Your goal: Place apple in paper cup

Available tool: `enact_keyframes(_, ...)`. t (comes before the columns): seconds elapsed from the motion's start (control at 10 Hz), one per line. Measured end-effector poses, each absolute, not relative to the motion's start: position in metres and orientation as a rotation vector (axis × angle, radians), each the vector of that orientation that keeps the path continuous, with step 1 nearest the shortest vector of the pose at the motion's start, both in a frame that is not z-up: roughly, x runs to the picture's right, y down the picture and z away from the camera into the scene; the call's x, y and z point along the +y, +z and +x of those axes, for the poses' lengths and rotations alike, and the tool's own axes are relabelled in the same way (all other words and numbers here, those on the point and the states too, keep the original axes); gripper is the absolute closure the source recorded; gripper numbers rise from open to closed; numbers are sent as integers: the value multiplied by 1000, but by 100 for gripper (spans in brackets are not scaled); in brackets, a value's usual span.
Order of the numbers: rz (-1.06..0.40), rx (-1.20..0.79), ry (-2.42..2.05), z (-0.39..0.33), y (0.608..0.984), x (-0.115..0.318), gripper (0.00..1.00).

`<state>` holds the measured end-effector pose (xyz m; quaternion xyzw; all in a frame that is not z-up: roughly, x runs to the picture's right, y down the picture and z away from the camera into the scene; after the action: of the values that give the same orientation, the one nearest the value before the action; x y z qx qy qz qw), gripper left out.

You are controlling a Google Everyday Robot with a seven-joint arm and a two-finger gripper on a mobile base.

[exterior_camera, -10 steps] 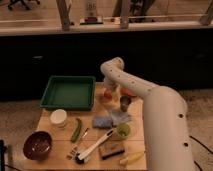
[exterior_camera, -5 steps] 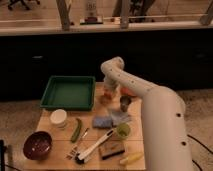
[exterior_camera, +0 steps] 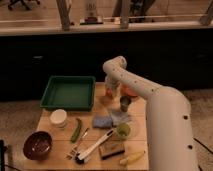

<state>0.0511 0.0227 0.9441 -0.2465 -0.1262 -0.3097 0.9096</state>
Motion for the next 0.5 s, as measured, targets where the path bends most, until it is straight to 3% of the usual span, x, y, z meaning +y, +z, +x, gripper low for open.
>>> enact_keyframes(0.5,-457,-277,-677,48,925,8,100)
